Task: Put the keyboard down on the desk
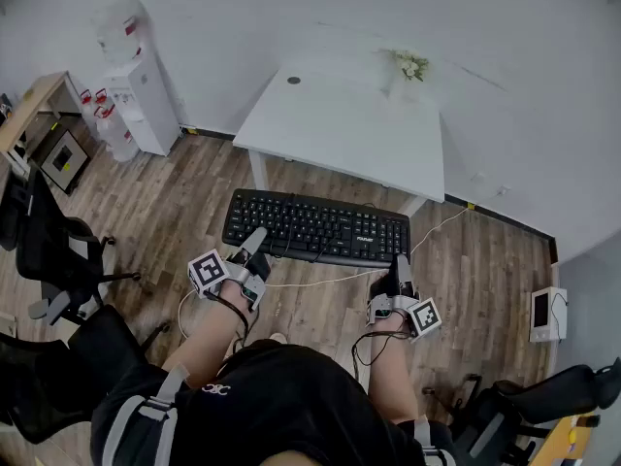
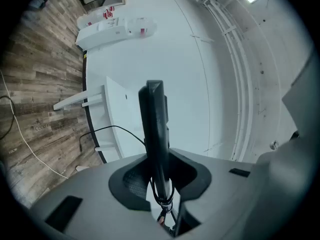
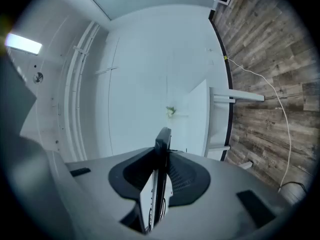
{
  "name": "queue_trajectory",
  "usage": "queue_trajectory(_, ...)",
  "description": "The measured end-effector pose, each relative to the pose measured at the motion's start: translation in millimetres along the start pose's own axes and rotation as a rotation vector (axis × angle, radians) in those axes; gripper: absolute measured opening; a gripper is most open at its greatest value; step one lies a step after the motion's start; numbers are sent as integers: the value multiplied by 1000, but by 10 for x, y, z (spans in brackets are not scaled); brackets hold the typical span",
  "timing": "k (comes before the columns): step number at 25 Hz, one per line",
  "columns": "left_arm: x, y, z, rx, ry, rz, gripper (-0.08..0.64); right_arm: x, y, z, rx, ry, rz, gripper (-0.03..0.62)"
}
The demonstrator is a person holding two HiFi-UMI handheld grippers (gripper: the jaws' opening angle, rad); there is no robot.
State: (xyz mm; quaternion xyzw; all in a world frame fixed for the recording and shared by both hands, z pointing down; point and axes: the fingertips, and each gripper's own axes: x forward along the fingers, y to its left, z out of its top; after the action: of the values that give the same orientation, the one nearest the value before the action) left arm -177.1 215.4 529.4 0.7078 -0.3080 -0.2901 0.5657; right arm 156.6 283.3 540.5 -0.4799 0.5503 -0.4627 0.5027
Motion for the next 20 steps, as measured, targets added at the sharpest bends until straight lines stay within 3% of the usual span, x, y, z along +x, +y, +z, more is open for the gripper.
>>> queue_trajectory(6,-130,-38,-76,-4,-13,-10,77,-117,61,-33,5,13,15,80)
queue_trajectory(20,-89,53,136,3,2,-14,78,-5,30,-196,-9,-1,-3,81)
